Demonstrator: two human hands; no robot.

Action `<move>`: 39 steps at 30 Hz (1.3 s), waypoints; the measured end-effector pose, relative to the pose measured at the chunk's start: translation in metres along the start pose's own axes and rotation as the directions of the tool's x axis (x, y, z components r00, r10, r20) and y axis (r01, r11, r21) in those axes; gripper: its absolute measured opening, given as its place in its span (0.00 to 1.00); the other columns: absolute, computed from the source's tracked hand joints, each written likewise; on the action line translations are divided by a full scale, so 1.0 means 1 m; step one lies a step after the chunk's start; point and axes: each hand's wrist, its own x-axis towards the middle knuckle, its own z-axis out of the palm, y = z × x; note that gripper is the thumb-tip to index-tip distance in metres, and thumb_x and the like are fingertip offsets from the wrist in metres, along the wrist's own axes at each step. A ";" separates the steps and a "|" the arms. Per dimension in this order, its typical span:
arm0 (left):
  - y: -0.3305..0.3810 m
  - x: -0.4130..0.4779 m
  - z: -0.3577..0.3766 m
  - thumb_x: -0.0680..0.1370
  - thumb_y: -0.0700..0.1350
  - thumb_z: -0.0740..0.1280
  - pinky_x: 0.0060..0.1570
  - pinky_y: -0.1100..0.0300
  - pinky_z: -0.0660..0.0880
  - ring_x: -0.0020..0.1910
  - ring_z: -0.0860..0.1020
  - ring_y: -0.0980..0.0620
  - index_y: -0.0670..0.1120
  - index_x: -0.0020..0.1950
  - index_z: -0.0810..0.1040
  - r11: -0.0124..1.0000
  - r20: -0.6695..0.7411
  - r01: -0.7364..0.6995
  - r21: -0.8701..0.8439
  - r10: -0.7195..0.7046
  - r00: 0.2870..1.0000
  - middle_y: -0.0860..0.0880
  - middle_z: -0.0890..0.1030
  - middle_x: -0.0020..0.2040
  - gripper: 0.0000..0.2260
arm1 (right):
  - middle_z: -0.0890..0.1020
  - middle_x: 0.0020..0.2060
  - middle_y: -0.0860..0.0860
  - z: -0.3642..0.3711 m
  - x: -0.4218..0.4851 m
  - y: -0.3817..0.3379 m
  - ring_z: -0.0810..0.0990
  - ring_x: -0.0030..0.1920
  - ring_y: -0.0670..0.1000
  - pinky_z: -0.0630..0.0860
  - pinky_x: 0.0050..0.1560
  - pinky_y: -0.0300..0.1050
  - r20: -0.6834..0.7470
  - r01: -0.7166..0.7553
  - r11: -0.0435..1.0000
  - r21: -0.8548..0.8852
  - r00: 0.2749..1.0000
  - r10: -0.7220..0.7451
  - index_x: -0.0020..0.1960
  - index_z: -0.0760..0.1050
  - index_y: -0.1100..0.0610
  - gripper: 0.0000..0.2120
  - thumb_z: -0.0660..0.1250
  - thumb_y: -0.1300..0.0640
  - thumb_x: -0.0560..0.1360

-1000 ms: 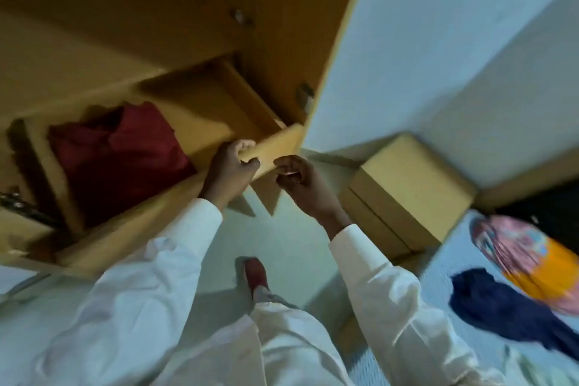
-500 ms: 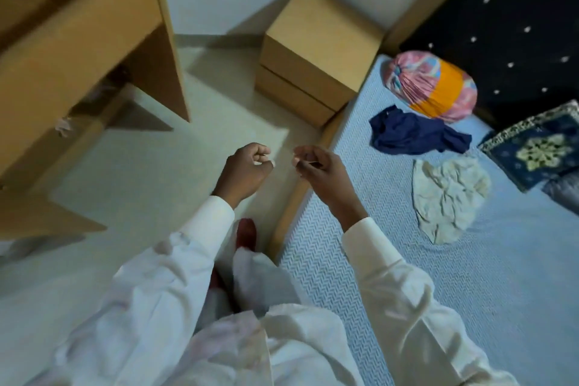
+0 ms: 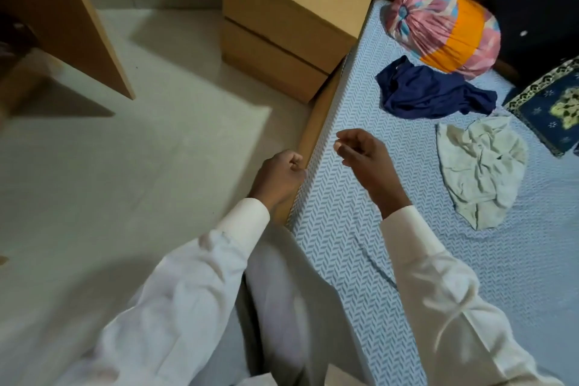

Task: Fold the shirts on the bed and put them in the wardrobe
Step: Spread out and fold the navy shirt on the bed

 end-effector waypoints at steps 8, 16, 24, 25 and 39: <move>-0.019 0.021 0.086 0.76 0.50 0.68 0.58 0.53 0.77 0.55 0.79 0.50 0.51 0.64 0.76 0.932 0.165 -0.191 0.309 0.146 0.976 0.50 0.80 0.59 0.16 | 0.85 0.49 0.50 -0.017 -0.023 0.132 0.84 0.50 0.51 0.81 0.55 0.57 -0.096 0.009 0.996 0.092 0.995 0.000 0.58 0.79 0.50 0.13 0.71 0.51 0.75; -0.014 0.010 0.153 0.76 0.52 0.69 0.64 0.48 0.72 0.68 0.71 0.43 0.50 0.76 0.64 0.598 0.341 -0.334 0.729 0.107 0.934 0.45 0.66 0.72 0.30 | 0.79 0.61 0.51 -0.059 -0.045 0.234 0.80 0.56 0.51 0.77 0.53 0.45 0.022 0.016 0.999 0.028 1.000 -0.016 0.69 0.71 0.52 0.23 0.73 0.54 0.76; 0.044 0.112 0.193 0.71 0.58 0.75 0.72 0.39 0.62 0.79 0.50 0.39 0.52 0.82 0.46 0.460 0.301 -0.284 0.841 0.038 0.953 0.44 0.45 0.81 0.49 | 0.66 0.76 0.56 -0.119 0.042 0.263 0.71 0.71 0.58 0.72 0.68 0.57 0.080 0.048 0.947 -0.316 0.997 -0.024 0.80 0.55 0.54 0.37 0.71 0.53 0.77; 0.049 0.126 0.198 0.70 0.60 0.76 0.71 0.38 0.64 0.79 0.51 0.38 0.52 0.81 0.44 0.439 0.298 -0.273 0.856 0.011 0.954 0.43 0.45 0.81 0.52 | 0.65 0.77 0.57 -0.127 0.057 0.265 0.71 0.72 0.59 0.72 0.68 0.57 0.096 0.047 0.940 -0.338 0.995 -0.016 0.80 0.53 0.54 0.39 0.70 0.53 0.77; 0.054 0.187 0.234 0.59 0.68 0.79 0.54 0.41 0.76 0.57 0.78 0.41 0.46 0.74 0.67 0.098 0.305 -0.308 0.946 0.053 0.951 0.47 0.80 0.56 0.50 | 0.50 0.81 0.56 -0.132 0.304 0.253 0.42 0.80 0.59 0.58 0.73 0.65 0.186 0.149 0.524 -0.839 0.982 0.020 0.57 0.67 0.55 0.13 0.56 0.52 0.75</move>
